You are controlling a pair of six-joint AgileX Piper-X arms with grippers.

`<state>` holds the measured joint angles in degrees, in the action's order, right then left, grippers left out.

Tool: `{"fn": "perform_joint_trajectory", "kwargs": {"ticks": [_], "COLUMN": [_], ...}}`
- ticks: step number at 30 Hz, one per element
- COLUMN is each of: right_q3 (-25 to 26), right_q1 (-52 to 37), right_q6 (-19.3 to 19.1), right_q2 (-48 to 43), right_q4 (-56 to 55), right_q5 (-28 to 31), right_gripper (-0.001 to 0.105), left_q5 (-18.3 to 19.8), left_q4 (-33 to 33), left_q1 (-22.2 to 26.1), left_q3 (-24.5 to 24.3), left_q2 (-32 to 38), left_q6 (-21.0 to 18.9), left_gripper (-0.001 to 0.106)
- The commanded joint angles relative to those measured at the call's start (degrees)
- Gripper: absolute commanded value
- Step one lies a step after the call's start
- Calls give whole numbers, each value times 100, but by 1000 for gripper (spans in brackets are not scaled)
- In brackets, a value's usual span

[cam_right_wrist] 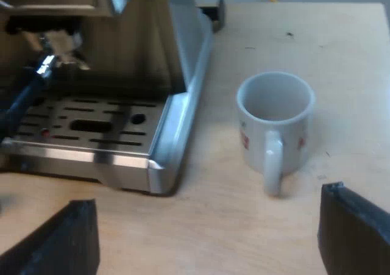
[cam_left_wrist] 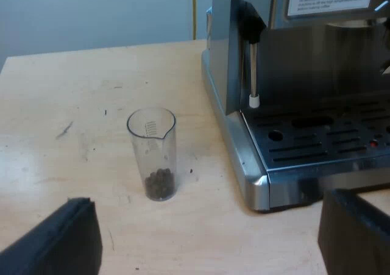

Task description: Pour the beans into the coffee machine

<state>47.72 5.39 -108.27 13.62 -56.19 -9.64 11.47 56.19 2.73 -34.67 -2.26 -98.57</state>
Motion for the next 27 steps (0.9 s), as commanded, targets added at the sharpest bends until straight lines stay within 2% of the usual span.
{"fn": "perform_joint_trajectory", "kwargs": {"ticks": [1, 6, 11, 18, 27], "right_q3": [241, 484, 517, 517, 507], "right_q1": [220, 688, 1166, 2076, 3060], "right_q6": [-125, -125, -140, -140, -126], "right_q2": [258, 788, 1157, 1551, 2255], "right_q4": [60, 60, 178, 1006, 1874], "right_q5": [-244, -626, -887, -886, -427], "right_gripper": [79, 79, 79, 79, 79], "left_q5": [-11, -11, -11, -11, -11], "left_q4": [-127, -358, -567, -599, -960], "left_q1": [8, 8, 8, 8, 8], "left_q3": [-32, -32, -32, -32, -32], "left_q2": [-128, -362, -569, -861, -1167], "left_q6": [-60, -60, -60, -60, -39], "left_gripper": [78, 78, 78, 78, 78]}}
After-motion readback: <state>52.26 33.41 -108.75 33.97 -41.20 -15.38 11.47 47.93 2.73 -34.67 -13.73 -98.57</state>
